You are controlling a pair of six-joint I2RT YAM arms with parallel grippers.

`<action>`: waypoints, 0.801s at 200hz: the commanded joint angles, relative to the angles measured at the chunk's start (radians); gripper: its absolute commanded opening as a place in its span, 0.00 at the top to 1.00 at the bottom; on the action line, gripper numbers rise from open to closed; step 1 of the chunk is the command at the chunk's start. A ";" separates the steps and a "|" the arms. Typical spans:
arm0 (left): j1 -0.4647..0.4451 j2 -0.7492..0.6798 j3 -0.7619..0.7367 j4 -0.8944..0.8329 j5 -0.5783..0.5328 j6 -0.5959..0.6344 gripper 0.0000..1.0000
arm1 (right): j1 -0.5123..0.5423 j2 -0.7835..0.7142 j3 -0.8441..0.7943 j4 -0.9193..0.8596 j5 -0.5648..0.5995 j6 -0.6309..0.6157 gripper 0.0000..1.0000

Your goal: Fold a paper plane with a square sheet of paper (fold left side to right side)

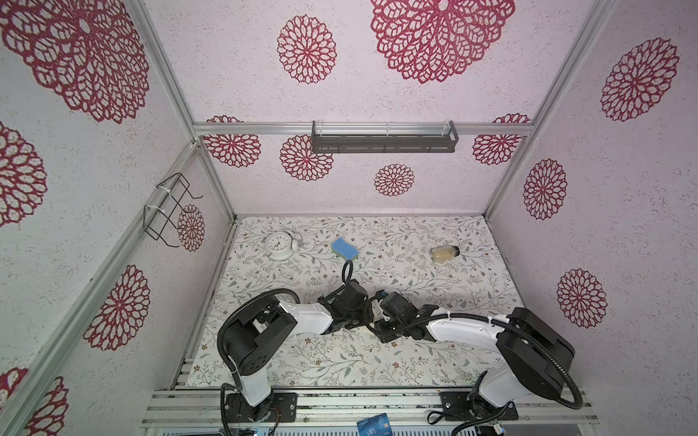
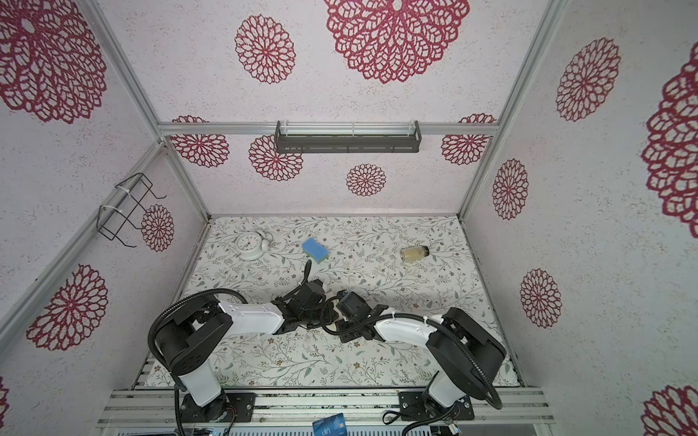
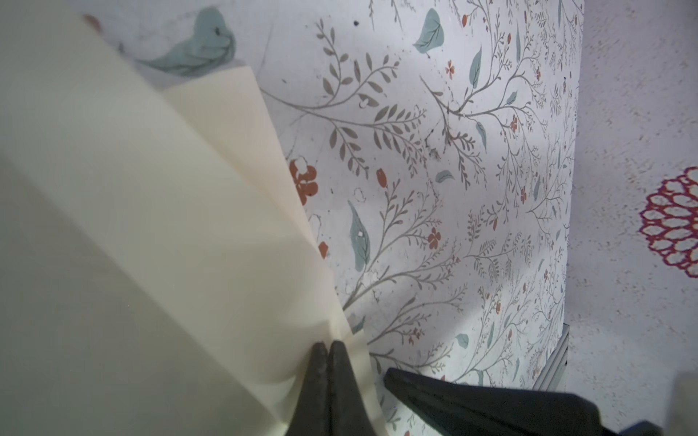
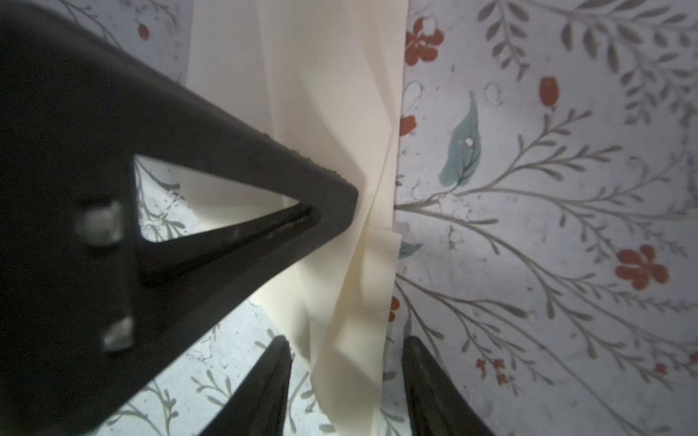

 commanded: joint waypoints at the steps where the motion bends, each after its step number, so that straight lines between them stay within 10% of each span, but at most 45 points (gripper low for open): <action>1: 0.003 0.008 0.027 0.003 -0.013 -0.011 1.00 | 0.020 0.040 -0.005 -0.063 0.073 -0.017 0.52; 160: 0.044 -0.067 0.035 -0.048 -0.003 0.026 1.00 | -0.011 0.030 -0.050 0.009 -0.022 0.023 0.79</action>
